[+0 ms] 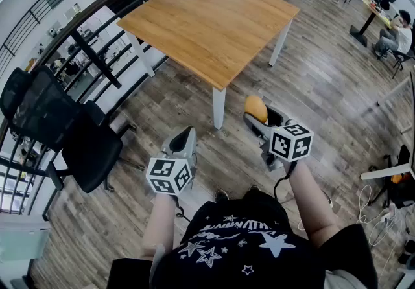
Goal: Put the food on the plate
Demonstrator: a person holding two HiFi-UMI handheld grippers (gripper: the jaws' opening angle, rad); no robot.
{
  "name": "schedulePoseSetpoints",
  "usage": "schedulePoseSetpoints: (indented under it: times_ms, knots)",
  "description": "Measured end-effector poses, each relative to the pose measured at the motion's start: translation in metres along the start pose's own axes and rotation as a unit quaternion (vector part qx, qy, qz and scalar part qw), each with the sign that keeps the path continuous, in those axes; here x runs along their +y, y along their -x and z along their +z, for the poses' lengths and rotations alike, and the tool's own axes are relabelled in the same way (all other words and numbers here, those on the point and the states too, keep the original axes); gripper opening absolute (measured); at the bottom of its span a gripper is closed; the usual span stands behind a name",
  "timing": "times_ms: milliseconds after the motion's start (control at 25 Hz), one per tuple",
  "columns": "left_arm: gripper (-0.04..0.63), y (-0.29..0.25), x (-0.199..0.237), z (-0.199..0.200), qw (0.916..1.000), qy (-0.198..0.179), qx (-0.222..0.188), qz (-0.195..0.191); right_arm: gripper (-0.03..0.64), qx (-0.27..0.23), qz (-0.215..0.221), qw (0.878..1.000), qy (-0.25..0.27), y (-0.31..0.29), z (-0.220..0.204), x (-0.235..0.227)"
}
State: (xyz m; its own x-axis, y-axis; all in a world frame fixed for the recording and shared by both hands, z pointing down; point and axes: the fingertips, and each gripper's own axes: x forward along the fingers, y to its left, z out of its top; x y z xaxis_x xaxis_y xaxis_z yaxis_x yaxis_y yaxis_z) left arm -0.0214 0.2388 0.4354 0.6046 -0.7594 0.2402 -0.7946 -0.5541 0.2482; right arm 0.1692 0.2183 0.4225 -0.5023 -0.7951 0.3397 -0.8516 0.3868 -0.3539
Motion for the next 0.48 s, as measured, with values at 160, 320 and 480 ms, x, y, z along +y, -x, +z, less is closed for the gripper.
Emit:
schedulePoseSetpoints:
  times_ms: [160, 320, 480]
  knots:
    - [0.002, 0.001, -0.005, -0.005, 0.9999, -0.005, 0.009, -0.01, 0.302, 0.006, 0.002, 1.0, 0.002, -0.001, -0.004, 0.003]
    - [0.003, 0.003, -0.003, -0.011, 0.9998, -0.001, 0.013, -0.015, 0.302, 0.009, 0.002, 1.0, 0.008, -0.005, -0.008, 0.006]
    - [0.003, 0.005, -0.001, -0.017, 0.9995, -0.001, 0.023, -0.02, 0.302, 0.015, 0.0, 1.0, 0.014, -0.007, -0.01, 0.007]
